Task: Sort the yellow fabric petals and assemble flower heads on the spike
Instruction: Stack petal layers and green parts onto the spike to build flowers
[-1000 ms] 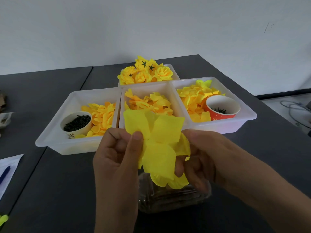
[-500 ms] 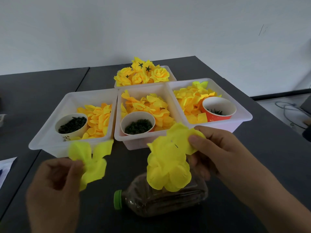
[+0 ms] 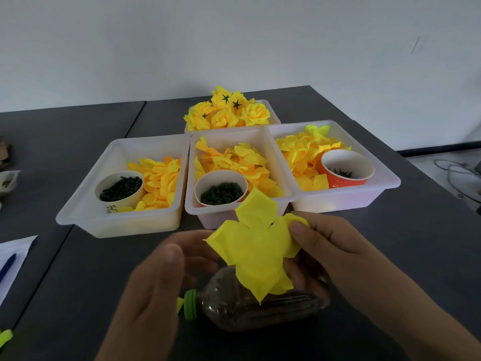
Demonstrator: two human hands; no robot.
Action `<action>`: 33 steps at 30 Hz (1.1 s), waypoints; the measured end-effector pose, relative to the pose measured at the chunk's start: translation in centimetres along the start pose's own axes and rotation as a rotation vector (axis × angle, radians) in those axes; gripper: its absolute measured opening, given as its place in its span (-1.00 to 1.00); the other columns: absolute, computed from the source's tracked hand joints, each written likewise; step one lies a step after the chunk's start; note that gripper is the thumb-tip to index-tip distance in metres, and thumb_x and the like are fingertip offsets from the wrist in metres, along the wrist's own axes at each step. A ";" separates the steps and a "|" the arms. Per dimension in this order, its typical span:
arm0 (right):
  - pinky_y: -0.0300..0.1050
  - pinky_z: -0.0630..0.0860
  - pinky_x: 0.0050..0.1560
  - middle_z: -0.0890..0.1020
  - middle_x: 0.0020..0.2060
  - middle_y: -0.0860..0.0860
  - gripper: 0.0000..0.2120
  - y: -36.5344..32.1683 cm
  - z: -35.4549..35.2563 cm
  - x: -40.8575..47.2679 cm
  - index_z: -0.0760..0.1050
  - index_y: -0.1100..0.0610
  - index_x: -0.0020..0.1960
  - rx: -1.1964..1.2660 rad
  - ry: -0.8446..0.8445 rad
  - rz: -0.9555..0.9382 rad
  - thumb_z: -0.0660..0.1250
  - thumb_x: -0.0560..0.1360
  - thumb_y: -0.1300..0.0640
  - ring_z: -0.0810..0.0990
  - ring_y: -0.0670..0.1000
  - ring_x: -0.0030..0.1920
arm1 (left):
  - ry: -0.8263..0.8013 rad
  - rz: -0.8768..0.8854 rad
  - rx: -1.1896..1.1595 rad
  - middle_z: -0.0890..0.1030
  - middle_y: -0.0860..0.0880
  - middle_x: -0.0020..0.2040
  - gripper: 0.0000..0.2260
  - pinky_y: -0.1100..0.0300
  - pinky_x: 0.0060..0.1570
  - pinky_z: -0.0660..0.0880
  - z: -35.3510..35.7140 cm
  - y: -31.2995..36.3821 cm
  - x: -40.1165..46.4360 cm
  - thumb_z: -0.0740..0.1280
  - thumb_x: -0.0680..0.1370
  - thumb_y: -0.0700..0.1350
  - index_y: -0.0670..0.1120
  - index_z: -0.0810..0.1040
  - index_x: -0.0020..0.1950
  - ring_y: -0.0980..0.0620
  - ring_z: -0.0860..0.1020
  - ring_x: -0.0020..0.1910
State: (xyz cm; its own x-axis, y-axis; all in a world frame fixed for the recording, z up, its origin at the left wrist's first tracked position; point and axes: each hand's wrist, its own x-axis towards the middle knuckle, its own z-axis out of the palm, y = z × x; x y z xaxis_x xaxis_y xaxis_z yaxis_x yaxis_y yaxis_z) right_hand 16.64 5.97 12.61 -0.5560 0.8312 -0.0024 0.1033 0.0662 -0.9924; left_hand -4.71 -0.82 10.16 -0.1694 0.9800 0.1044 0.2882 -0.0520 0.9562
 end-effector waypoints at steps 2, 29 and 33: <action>-0.26 0.36 -0.51 0.51 -0.48 0.14 -0.64 -0.1 0.1 0.1 0.49 0.09 -0.29 -0.018 -0.015 0.026 0.07 0.59 0.04 0.36 -0.09 -0.61 | -0.081 -0.018 -0.133 0.70 -0.03 -0.16 -0.50 0.25 -0.30 0.52 1.9 1.4 0.0 0.23 0.14 0.61 0.35 0.65 -0.15 0.12 0.63 -0.29; -0.45 0.32 -0.46 0.46 -0.56 -0.02 -0.61 0.8 -2.2 1.0 0.44 0.17 -0.38 -0.183 0.184 -0.039 0.16 0.59 0.08 0.35 -0.17 -0.55 | 0.122 0.078 -0.119 0.43 0.01 -0.49 -0.62 0.34 -0.44 0.33 4.7 1.0 4.1 0.17 0.62 -0.03 -0.22 0.43 -0.32 0.15 0.35 -0.49; -0.44 0.30 -0.48 0.49 -0.53 -0.01 -0.64 1.8 -2.3 1.3 0.46 0.17 -0.36 -0.182 0.185 -0.012 0.17 0.59 0.12 0.37 -0.20 -0.55 | 0.068 0.053 -0.101 0.38 0.03 -0.50 -0.65 0.41 -0.49 0.27 4.5 -0.3 4.1 0.19 0.61 -0.13 -0.25 0.41 -0.34 0.19 0.29 -0.52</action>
State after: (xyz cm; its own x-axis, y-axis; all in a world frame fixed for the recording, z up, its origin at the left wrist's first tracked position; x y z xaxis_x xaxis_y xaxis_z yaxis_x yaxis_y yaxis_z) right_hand 18.00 8.43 11.10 -0.3997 0.9154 0.0486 0.2539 0.1615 -0.9536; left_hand -1.25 4.07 9.07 -0.2210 0.9601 0.1710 0.2026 -0.1263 0.9711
